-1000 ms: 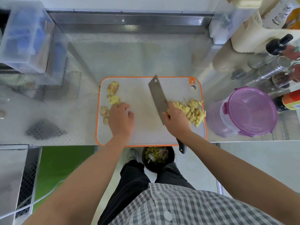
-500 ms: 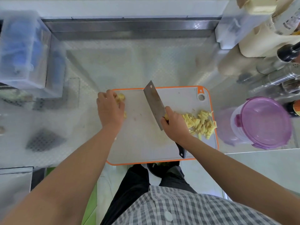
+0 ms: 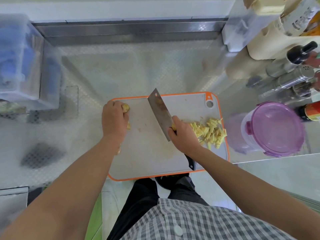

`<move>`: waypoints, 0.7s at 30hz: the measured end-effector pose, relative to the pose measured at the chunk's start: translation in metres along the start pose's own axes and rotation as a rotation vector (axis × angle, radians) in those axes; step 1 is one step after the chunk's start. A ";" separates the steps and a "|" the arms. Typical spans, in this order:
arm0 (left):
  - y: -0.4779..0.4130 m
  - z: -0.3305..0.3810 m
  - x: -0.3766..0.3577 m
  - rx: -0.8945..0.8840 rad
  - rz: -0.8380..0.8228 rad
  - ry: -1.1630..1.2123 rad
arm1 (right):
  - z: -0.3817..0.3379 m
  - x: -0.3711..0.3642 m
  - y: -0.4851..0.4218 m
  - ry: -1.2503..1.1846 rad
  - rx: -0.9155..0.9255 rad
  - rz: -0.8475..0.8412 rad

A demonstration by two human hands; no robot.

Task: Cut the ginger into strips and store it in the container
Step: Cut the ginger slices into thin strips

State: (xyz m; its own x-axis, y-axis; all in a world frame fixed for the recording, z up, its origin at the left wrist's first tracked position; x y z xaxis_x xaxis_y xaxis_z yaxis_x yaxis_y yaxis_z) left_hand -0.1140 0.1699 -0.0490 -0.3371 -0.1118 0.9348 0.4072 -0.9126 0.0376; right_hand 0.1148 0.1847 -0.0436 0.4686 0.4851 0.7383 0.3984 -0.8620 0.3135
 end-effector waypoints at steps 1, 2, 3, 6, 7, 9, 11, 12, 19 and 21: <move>0.000 0.004 -0.001 -0.027 -0.005 0.003 | 0.000 0.000 0.001 -0.006 0.004 -0.001; 0.001 0.010 -0.001 -0.061 -0.008 0.006 | 0.000 0.001 0.003 -0.007 0.005 -0.001; 0.004 0.018 -0.003 -0.092 -0.012 0.015 | 0.001 0.002 0.004 0.001 0.004 -0.002; 0.021 0.049 -0.010 -0.174 -0.057 0.068 | 0.004 0.004 0.010 0.028 -0.002 0.001; 0.030 0.060 -0.014 -0.211 -0.079 0.077 | 0.004 0.005 0.013 0.037 -0.002 0.001; 0.051 0.076 -0.023 -0.275 -0.119 0.085 | 0.004 0.006 0.019 0.063 0.007 -0.004; 0.071 0.080 -0.030 -0.285 -0.137 0.095 | 0.004 0.005 0.026 0.093 0.018 -0.022; 0.079 0.079 -0.031 -0.268 -0.133 0.108 | 0.005 0.003 0.031 0.114 0.017 -0.035; 0.120 0.076 -0.033 -0.207 -0.112 0.186 | 0.006 -0.009 0.067 0.246 0.082 -0.111; 0.131 0.077 -0.035 -0.200 -0.104 0.196 | 0.006 -0.012 0.076 0.266 0.090 -0.139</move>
State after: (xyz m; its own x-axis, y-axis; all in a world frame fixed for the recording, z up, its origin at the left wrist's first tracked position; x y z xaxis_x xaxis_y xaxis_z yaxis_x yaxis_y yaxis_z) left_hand 0.0168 0.0850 -0.0493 -0.5337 -0.0698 0.8428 0.1928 -0.9804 0.0409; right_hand 0.1443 0.1139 -0.0326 0.1872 0.5314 0.8262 0.5180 -0.7680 0.3766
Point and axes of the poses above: each hand's wrist, its own y-axis away from the middle knuckle, its own x-axis out of the back of the hand, z = x × y, the point moved 7 cm from there along -y, towards the middle knuckle, and after that the axes turned 1 degree about -x, right-handed, at the moved point
